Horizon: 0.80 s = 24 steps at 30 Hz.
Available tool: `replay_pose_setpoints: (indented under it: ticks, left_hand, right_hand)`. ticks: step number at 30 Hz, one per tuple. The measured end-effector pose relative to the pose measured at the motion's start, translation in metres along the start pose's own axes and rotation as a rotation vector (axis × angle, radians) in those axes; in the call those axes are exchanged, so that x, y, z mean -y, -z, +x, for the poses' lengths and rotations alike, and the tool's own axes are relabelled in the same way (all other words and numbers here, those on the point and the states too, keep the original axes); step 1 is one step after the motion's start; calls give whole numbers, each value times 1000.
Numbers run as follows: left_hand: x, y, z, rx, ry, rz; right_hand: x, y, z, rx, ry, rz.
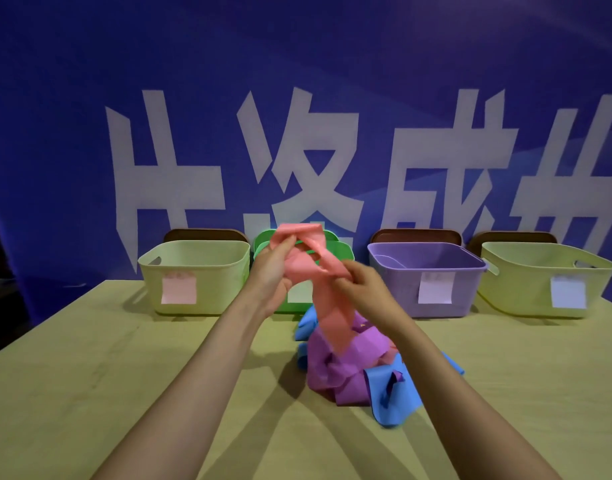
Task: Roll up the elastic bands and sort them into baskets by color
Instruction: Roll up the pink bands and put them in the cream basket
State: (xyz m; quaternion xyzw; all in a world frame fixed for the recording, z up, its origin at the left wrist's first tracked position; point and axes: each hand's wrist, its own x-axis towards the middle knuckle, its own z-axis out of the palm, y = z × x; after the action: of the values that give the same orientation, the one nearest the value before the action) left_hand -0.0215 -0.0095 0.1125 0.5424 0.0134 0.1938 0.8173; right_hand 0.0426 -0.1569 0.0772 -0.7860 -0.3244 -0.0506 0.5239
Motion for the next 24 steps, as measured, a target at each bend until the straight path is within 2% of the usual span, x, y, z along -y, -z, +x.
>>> replay_pose_setpoints:
  ticks: [2,3,5,8,13,16,19,24]
  left_hand:
    - [-5,6,1,1,-6,81]
    - [-6,10,1,4,-4,96]
    - [-9,16,-1,37,10,60]
    - [-14,17,-7,171,11,-51]
    - [-16,3,-15,143,-111,150]
    - [-15,1,-16,131,-111,237]
    - [-18,2,-17,163,-62,231]
    - [-22,5,-23,162,47,299]
  right_hand:
    - [11,6,4,-96,-41,282]
    - [16,9,6,-113,-56,350]
    - [22,14,6,-93,-80,334]
    - [27,16,-1,96,-81,231]
    - [24,19,-13,405,-120,93]
    - [23,26,-17,538,-111,231]
    - [26,28,-14,427,-124,500]
    - [25,25,-1,-13,17,482]
